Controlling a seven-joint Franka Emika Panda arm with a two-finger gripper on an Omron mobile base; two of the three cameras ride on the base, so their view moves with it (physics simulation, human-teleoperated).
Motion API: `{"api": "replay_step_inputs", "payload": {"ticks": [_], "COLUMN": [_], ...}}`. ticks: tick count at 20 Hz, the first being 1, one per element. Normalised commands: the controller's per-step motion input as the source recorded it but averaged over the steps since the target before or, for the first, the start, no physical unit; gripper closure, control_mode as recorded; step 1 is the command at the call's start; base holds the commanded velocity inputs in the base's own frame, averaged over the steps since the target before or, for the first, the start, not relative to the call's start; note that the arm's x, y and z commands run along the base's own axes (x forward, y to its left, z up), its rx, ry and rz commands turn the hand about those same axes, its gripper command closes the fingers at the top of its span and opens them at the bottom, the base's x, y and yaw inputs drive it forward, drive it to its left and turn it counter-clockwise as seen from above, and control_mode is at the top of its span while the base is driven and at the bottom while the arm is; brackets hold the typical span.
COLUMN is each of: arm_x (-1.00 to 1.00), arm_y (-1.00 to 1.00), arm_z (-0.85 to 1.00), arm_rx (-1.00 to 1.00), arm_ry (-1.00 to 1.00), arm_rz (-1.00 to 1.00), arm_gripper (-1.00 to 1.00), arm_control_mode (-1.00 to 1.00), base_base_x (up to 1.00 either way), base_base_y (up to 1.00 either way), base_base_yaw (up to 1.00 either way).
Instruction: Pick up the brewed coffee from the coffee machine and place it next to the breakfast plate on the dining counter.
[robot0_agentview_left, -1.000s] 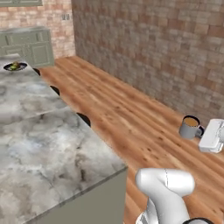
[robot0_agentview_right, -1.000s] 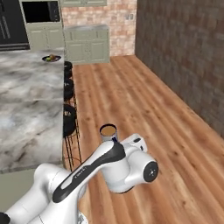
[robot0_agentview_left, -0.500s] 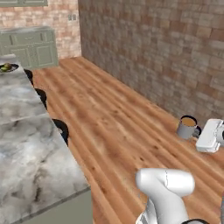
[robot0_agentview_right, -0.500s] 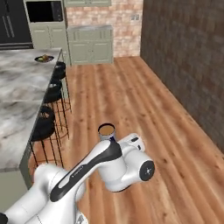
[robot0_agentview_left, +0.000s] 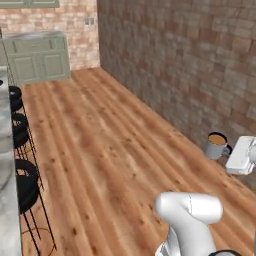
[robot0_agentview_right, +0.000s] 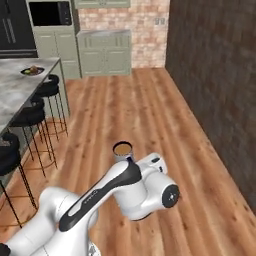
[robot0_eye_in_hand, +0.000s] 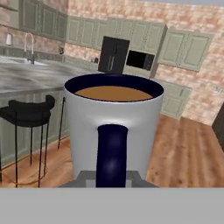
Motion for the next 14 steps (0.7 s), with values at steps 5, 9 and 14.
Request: {"api": "replay_step_inputs", "payload": {"ticks": [5, 9, 14], "arm_x": [0.00, 0.00, 0.00], "arm_y": [0.00, 0.00, 0.00], "arm_z": [0.00, 0.00, 0.00], "arm_rx": [0.00, 0.00, 0.00], "arm_ry": [0.00, 0.00, 0.00], "arm_rz": [0.00, 0.00, 0.00], "arm_gripper": [1.00, 1.00, 1.00], "arm_control_mode": [1.00, 1.00, 1.00], "base_base_x": [1.00, 1.00, 1.00], "base_base_y": [-0.49, -0.26, -0.10], "base_base_yaw": [0.35, 0.43, 0.49]}}
